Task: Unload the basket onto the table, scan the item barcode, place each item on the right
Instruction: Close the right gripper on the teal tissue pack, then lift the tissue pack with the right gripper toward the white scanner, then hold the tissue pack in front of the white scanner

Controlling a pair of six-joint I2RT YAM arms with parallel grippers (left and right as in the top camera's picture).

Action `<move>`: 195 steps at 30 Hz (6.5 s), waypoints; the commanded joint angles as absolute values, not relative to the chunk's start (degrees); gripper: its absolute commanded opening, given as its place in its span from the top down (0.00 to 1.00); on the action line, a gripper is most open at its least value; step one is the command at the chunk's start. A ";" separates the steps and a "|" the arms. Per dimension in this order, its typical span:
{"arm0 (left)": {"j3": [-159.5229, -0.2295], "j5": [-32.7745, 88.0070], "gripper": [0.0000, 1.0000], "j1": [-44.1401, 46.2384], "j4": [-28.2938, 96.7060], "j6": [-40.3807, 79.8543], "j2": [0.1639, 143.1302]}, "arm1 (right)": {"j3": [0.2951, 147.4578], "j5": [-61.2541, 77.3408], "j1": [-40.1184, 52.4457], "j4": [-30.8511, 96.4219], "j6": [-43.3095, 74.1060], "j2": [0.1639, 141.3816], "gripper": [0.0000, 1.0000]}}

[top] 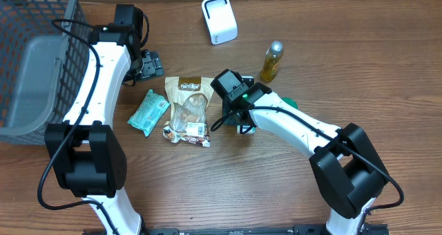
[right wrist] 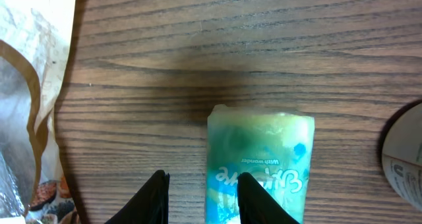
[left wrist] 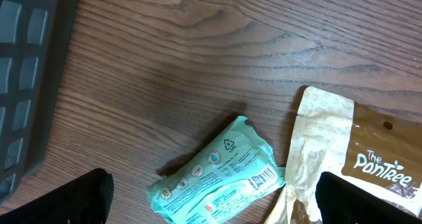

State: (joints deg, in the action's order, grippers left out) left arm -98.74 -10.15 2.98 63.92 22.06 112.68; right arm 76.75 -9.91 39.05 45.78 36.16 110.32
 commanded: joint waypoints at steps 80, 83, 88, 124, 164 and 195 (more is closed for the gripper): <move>-99.83 -10.92 0.00 3.07 64.05 21.19 113.12 | 103.07 11.09 29.65 69.73 17.91 110.41 0.96; -99.83 -10.92 0.00 3.07 64.05 21.19 113.12 | 100.22 9.98 30.44 68.99 17.91 110.54 0.96; -99.83 -10.92 0.00 3.07 64.05 21.19 113.12 | 94.54 10.20 31.44 63.59 18.00 110.59 0.96; -99.83 -10.92 0.00 3.07 64.05 21.19 113.12 | 136.40 19.62 25.45 74.28 21.21 110.67 0.97; -99.83 -10.92 0.00 3.07 64.05 21.19 113.12 | 140.59 21.98 19.31 32.18 30.02 141.80 0.96; -99.83 -10.92 0.00 3.07 64.05 21.19 113.12 | 140.57 28.51 16.86 22.76 33.21 150.08 0.96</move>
State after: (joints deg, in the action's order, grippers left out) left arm -98.74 -10.15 3.01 64.07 22.06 112.68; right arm 140.33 28.51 16.91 23.14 33.04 150.43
